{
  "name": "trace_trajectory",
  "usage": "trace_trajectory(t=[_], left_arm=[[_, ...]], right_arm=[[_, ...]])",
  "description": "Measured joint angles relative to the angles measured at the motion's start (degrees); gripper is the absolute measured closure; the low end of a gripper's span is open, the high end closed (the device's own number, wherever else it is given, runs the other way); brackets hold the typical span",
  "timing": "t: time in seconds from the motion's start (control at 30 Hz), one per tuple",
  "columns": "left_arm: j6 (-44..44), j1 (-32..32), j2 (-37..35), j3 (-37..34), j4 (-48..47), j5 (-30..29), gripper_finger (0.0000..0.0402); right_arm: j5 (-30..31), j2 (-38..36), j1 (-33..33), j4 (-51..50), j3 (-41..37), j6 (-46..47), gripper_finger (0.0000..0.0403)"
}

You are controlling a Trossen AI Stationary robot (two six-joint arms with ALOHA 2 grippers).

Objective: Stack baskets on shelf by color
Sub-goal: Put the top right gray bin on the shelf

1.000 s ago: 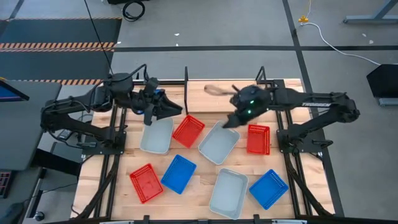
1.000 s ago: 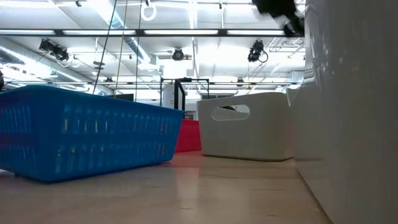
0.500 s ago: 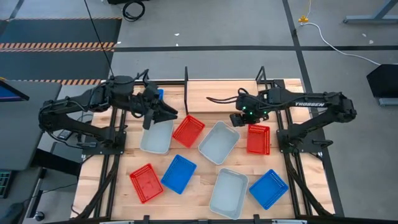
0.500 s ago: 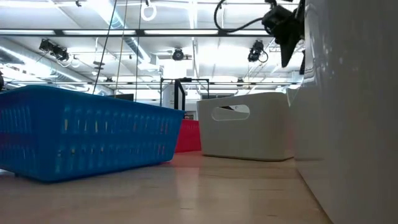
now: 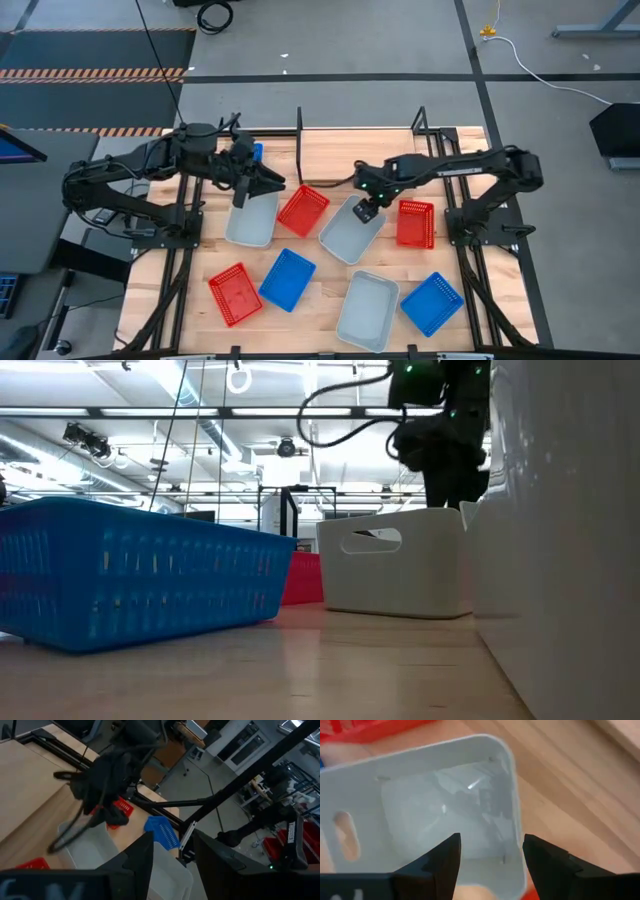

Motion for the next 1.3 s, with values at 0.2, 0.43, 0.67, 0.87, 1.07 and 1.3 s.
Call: trace_trajectory(t=[0.2,0.43,0.67,0.87,1.07,1.3], left_arm=[[-1.17,0.0,0.0,0.0,-0.41,-2.42,0.0259],[-2.71,0.0,0.0,0.0,-0.7,-4.67,0.0259],[-6.09,0.02,0.0,0.0,-0.68,-5.83,0.026],[-6.21,0.02,0.0,0.0,-0.66,-6.96,0.026],[-4.96,0.02,0.0,0.0,-0.67,-8.06,0.026],[-4.01,0.02,0.0,0.0,-0.71,-8.41,0.026]], right_arm=[[0.26,6.13,-1.02,1.53,-0.05,-7.99,0.0184],[-0.01,11.4,-2.61,4.57,0.01,-13.83,0.0184],[-1.31,15.64,-3.08,4.22,0.02,-14.85,0.0222],[-0.41,14.71,-3.34,3.8,0.02,-15.12,0.0333],[-4.06,12.99,-4.16,2.07,0.02,-17.48,0.0385],[-6.86,8.81,-4.2,-1.45,0.02,-15.12,0.0394]])
